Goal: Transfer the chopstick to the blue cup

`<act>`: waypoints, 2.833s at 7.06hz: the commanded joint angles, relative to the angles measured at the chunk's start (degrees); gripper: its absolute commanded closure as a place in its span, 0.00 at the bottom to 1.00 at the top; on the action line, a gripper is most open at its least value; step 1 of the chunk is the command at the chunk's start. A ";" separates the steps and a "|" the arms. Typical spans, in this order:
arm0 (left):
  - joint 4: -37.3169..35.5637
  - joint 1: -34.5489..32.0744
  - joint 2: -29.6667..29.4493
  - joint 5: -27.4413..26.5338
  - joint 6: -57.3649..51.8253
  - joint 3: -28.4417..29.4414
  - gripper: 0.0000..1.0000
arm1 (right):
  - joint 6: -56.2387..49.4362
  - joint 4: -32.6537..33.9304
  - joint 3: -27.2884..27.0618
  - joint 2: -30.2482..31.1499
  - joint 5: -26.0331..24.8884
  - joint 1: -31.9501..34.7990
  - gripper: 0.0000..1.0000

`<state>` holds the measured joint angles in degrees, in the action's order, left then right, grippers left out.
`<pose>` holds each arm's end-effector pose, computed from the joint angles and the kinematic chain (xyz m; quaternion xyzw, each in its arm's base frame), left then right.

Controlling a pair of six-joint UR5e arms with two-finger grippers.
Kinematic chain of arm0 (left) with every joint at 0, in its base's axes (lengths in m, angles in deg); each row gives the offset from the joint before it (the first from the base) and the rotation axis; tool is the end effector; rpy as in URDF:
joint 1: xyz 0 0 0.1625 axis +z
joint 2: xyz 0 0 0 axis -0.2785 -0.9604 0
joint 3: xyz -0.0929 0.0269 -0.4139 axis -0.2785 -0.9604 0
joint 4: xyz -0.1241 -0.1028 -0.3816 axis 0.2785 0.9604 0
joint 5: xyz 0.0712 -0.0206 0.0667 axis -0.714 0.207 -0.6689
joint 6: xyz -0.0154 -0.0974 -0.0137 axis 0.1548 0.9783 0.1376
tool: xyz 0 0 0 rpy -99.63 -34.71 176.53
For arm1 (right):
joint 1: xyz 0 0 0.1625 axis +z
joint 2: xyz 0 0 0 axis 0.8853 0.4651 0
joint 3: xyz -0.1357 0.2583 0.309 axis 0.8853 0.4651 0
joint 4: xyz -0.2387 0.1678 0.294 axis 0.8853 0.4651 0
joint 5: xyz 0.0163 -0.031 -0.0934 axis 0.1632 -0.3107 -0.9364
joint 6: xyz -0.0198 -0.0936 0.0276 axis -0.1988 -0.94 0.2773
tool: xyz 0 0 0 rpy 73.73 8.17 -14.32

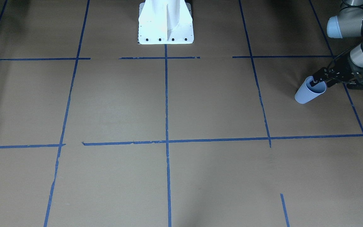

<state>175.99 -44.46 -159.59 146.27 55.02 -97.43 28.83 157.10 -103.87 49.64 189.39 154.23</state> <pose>0.1714 -0.4312 0.5899 -0.0198 0.4470 0.0007 0.8943 0.0755 -0.4494 0.5999 0.0423 -0.4020 0.0476 0.9134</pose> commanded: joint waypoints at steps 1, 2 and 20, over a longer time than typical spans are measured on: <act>-0.08 0.16 -0.06 -1.29 0.30 -0.03 0.93 | 0.00 0.24 -0.09 -0.04 0.51 -0.01 0.00; -0.43 -0.01 -0.49 -1.13 0.48 -1.07 1.00 | -0.09 0.16 0.26 -0.04 2.60 0.08 0.00; -27.75 20.77 -53.32 -11.28 32.74 4.75 0.00 | -3.40 0.07 2.01 0.30 3.33 0.77 0.00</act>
<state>150.04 -20.05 -212.88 131.77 87.87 -89.92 27.49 157.18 -102.81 49.90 192.77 154.50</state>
